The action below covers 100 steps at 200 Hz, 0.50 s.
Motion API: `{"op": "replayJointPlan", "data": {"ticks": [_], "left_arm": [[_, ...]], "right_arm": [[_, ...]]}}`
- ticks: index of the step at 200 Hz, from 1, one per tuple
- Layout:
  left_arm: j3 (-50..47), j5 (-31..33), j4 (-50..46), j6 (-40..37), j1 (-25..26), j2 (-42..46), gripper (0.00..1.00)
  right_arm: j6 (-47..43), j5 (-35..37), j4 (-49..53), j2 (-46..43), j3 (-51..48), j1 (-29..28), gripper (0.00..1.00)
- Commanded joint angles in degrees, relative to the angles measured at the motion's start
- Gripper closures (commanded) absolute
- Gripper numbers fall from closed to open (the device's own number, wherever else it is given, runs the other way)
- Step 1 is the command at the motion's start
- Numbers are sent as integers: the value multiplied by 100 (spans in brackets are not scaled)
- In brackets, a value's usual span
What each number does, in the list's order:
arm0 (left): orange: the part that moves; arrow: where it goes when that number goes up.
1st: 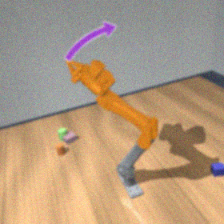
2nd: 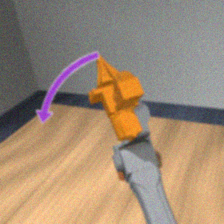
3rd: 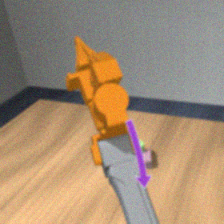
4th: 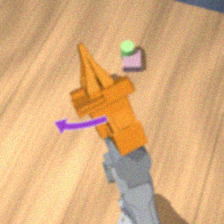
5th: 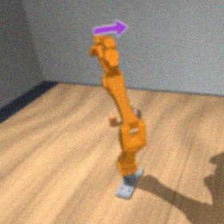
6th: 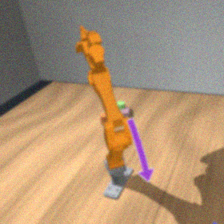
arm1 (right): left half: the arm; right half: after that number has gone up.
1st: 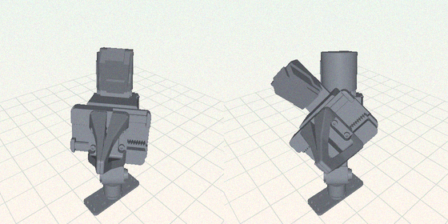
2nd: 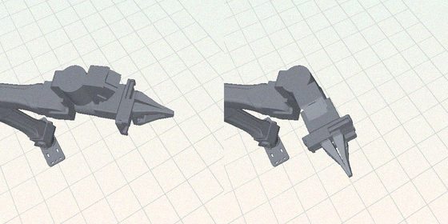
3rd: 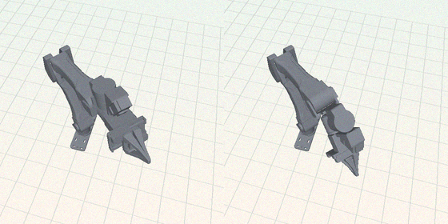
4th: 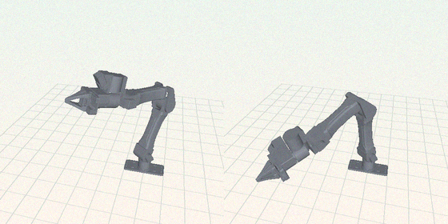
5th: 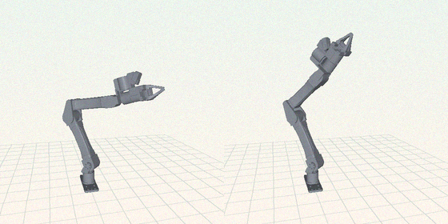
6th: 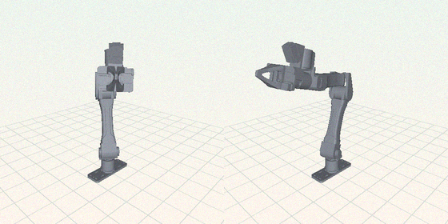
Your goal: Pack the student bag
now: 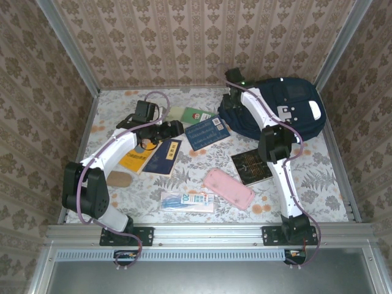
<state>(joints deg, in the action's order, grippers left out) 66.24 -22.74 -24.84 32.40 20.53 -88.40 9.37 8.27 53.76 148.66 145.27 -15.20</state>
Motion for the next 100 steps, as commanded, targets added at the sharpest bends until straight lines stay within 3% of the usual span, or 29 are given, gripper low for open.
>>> {"op": "replayJointPlan", "data": {"ticks": [1,16,50,100], "left_arm": [[33,-50,-45,49,-34,10,15],[31,-70,-43,65,-41,-14,15],[14,-125,-6,117,-82,-45,15],[26,-111,-17,113,-95,57,15]], "right_arm": [[100,-93,318,377,374,45,55],[74,-81,324,485,463,60,63],[12,106,436,465,716,71,100],[-49,64,226,-561,721,164,100]]}}
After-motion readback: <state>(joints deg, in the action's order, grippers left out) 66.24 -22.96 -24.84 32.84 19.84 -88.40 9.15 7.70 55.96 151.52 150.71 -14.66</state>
